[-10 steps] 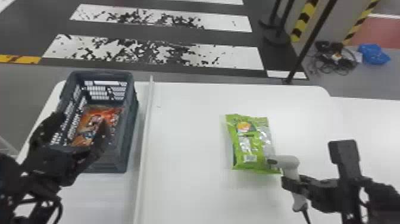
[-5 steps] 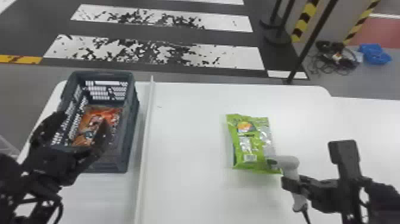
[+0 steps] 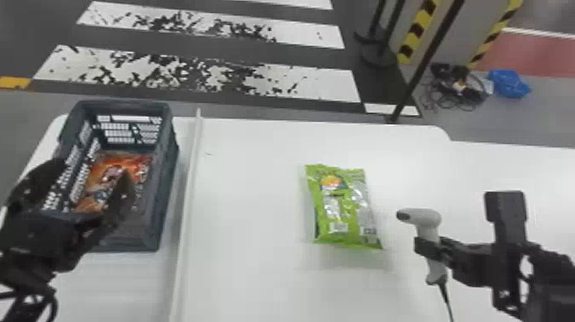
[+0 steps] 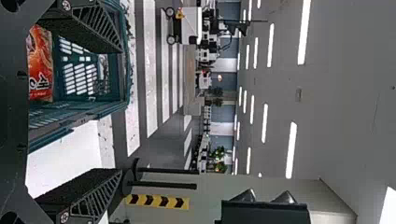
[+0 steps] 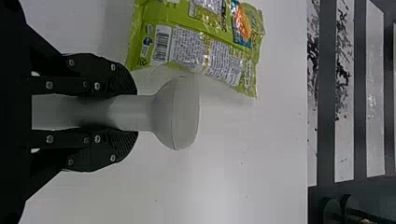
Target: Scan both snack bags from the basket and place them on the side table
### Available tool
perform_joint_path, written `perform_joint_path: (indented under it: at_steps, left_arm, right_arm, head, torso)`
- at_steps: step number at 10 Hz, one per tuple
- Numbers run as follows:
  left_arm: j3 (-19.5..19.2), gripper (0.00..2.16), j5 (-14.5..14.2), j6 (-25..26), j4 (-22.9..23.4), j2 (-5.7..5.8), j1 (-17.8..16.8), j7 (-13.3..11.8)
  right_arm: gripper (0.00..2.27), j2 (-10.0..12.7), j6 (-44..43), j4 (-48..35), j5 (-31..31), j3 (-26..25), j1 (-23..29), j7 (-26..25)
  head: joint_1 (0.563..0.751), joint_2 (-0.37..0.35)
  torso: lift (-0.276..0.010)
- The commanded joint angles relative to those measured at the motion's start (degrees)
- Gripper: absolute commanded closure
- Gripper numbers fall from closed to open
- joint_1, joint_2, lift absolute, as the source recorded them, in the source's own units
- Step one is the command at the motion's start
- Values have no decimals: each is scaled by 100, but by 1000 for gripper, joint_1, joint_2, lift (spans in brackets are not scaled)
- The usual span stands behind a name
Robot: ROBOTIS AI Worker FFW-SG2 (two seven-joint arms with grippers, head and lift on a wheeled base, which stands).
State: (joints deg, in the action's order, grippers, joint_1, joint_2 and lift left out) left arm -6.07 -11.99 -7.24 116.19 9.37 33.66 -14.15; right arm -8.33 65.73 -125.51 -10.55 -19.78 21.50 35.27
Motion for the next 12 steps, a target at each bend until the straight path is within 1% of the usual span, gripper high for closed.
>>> perform_joint_path:
  at_steps: [1,2,3,5,7,12]
  left_arm:
    - [1,87,-5,-1,0,21,0,-1]
    - [1,87,-31,-1,0,30,0,-1]
    - [-8,87,-57,-1,0,30,9,-1]
    - [-17,87,-57,-1,9,30,26,-1]
    - [-17,87,-57,-18,9,30,18,-9]
    - [-8,87,-49,-18,9,30,18,-9]
  right_arm:
    - [2260,-46,-424,545,0,-141,-225,-38]
    - [2256,-81,-741,870,0,-167,-331,-56]
    - [2256,-152,-881,1160,-17,-167,-428,-73]
    - [2260,-292,-969,1644,-79,-167,-639,-82]
    - [2260,-398,-1092,1899,-105,-149,-709,-109]
    - [2256,-433,-1215,2189,-184,-88,-797,-126]
  head:
    - [695,-179]
    - [695,-199]
    - [695,-213]
    - [695,-227]
    - [695,-249]
    - [695,-268]
  torso:
    - [-75]
    - [-75]
    - [-75]
    - [-75]
    - [-75]
    - [-75]
